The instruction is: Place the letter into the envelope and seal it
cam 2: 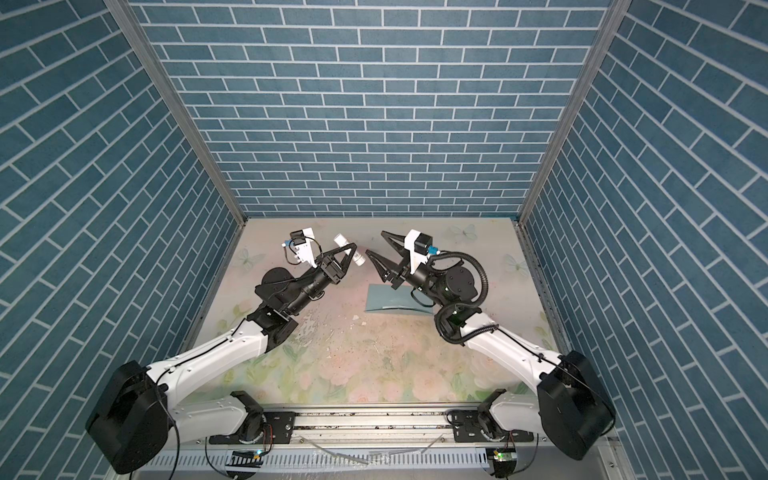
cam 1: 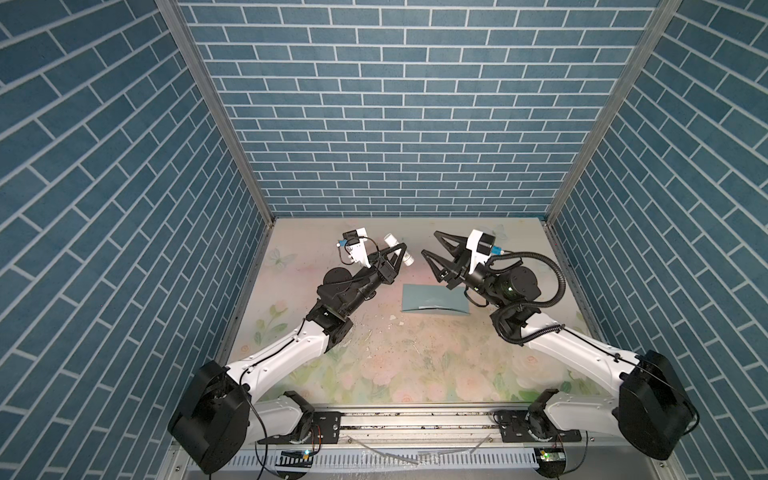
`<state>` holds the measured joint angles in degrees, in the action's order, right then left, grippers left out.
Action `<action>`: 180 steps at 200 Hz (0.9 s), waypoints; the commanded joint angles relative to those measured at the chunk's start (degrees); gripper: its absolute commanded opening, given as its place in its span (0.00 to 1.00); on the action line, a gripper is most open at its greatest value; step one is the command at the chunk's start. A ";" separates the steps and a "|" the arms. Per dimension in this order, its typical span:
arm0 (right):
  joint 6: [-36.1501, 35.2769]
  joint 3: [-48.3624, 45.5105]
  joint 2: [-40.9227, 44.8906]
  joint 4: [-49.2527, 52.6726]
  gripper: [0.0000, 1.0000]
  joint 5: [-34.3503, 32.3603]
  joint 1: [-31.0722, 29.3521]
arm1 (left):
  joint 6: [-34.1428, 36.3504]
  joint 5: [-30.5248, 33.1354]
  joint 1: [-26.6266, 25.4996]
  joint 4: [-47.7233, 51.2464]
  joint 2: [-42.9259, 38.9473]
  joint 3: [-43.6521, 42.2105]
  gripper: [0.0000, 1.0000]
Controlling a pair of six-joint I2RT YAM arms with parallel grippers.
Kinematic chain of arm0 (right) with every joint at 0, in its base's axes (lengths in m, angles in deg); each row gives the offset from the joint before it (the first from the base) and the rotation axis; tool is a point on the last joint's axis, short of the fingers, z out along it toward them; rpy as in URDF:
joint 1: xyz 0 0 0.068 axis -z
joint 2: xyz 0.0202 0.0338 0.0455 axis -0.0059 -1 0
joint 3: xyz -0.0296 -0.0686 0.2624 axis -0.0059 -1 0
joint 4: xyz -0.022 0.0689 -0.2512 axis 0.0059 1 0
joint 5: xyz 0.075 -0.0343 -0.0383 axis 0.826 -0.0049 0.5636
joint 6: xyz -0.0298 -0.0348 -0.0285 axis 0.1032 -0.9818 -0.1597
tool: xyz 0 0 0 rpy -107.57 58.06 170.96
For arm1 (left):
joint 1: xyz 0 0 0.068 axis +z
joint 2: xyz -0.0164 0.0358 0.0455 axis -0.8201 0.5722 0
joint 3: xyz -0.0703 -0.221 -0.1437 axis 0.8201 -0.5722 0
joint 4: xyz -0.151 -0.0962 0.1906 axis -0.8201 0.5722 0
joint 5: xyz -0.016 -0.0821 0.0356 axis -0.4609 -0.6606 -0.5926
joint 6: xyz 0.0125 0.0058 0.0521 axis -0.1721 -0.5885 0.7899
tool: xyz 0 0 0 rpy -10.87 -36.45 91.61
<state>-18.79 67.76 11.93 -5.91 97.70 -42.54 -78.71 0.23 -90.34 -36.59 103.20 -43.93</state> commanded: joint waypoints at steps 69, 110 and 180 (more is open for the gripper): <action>-32.78 -2.96 -6.57 -1.80 0.56 -19.77 -9.28 | -1.46 0.69 -0.18 -0.43 1.21 1.92 0.00; -33.91 -1.14 -9.33 -1.28 0.53 -21.07 -10.27 | -1.57 0.58 -0.18 -0.51 1.39 1.94 0.00; -33.89 0.54 -11.33 -3.02 0.38 -23.02 -10.80 | -1.79 0.45 -0.18 -0.82 1.81 1.91 0.00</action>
<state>-50.48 65.32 1.03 -5.58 76.00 -52.85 -80.31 0.93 -90.34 -36.46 104.40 -43.87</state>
